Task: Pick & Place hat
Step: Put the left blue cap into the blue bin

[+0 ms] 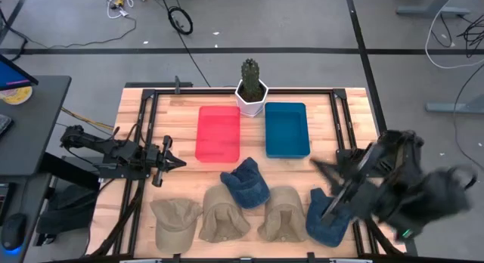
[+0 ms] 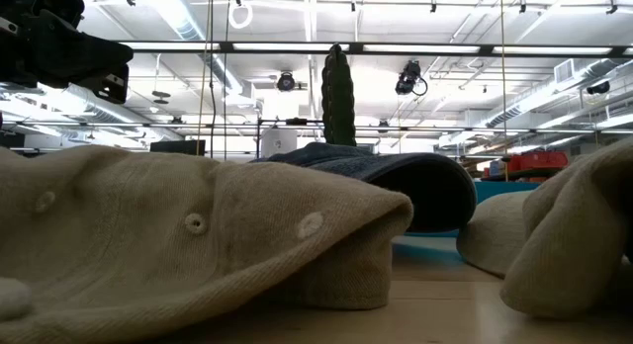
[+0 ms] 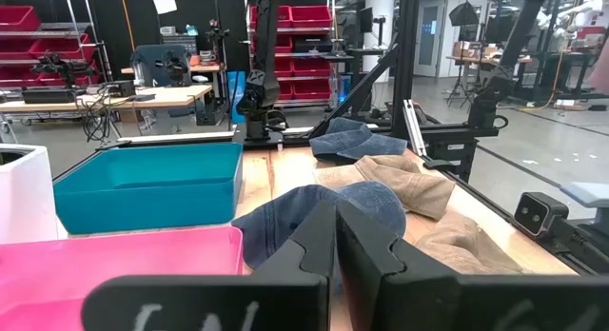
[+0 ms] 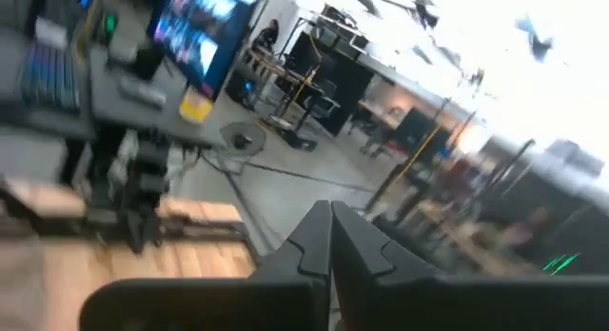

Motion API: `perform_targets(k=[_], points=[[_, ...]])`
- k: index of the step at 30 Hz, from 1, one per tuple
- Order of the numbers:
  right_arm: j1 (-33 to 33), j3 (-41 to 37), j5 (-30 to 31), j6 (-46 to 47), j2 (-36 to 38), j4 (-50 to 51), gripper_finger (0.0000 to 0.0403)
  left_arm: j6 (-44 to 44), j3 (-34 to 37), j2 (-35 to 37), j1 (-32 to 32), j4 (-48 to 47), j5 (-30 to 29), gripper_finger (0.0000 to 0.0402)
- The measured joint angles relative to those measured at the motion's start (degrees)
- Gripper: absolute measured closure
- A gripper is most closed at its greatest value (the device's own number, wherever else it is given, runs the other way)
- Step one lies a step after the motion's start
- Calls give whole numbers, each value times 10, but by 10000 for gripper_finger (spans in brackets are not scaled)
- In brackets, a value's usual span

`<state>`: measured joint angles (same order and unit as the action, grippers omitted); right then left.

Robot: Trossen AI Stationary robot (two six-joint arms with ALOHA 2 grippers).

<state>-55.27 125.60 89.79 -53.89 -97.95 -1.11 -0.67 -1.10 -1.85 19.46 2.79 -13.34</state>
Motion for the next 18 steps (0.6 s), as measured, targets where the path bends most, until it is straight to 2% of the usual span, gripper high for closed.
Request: perform_targets(k=[2, 5, 7, 10, 12, 15, 18], points=[[-4, 1, -20, 64, 31, 27, 394, 0, 0, 0, 0, 0, 0, 383], [-15, 1, -86, 189, 77, 137, 394, 0, 0, 0, 0, 0, 0, 383], [-17, 0, -153, 299, 111, 242, 394, 0, 0, 0, 0, 0, 0, 383], [-7, 0, -291, 458, 161, 400, 394, 0, 0, 0, 0, 0, 0, 383], [12, -19, -350, 491, 179, 434, 394, 0, 0, 0, 0, 0, 0, 383], [30, -74, -356, 477, 188, 402, 394, 0, 0, 0, 0, 0, 0, 383], [42, -137, -387, 472, 186, 375, 394, 0, 0, 0, 0, 0, 0, 383]])
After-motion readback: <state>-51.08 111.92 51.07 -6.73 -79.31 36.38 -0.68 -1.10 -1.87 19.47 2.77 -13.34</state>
